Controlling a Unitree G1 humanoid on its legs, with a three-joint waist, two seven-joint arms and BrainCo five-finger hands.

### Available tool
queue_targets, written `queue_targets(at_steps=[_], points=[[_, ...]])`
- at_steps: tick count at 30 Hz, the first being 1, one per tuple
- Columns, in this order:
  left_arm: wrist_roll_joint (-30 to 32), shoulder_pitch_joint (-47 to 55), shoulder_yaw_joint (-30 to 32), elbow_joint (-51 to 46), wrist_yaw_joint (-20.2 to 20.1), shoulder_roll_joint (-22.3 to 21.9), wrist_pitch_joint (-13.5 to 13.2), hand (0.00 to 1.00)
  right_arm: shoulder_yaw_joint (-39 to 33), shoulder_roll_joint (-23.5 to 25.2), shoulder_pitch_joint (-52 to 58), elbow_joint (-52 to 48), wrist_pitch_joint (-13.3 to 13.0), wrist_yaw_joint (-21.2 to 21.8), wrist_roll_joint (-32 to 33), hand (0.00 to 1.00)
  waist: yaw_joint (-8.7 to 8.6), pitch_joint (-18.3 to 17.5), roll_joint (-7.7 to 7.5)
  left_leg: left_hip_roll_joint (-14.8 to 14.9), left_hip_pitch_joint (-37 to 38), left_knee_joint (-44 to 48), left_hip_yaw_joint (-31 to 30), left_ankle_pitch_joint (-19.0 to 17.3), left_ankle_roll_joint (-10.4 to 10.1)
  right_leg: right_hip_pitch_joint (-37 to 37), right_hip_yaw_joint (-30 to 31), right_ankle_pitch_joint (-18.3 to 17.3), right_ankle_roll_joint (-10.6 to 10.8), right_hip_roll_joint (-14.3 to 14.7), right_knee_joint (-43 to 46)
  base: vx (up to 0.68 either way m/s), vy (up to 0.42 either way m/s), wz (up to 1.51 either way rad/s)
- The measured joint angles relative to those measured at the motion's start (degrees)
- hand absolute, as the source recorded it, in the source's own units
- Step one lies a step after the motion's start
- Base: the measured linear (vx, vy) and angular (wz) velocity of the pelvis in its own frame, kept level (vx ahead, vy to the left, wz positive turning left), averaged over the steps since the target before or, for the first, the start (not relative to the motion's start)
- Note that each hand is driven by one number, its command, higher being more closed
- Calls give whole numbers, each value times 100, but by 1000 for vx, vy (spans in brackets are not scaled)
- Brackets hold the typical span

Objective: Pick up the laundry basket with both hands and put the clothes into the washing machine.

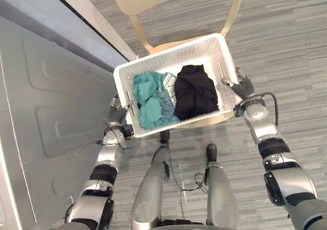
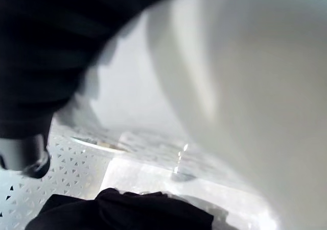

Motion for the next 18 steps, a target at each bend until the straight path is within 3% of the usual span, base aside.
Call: queue_targets(at_steps=[14, 18], points=[[-137, -128, -9, -6, 80, 239, 2, 0, -412, -98, 191, 63, 264, -122, 38, 0, -284, 6, -13, 24, 249, -7, 228, -1, -1, 115, 192, 11, 10, 11, 29, 8, -22, -7], [-264, -156, -25, -9, 81, 247, 1, 0, -514, -103, 261, 56, 264, -122, 39, 0, -291, 6, -13, 24, 277, -6, 248, 0, -1, 125, 206, 13, 11, 10, 39, 9, -13, -2]])
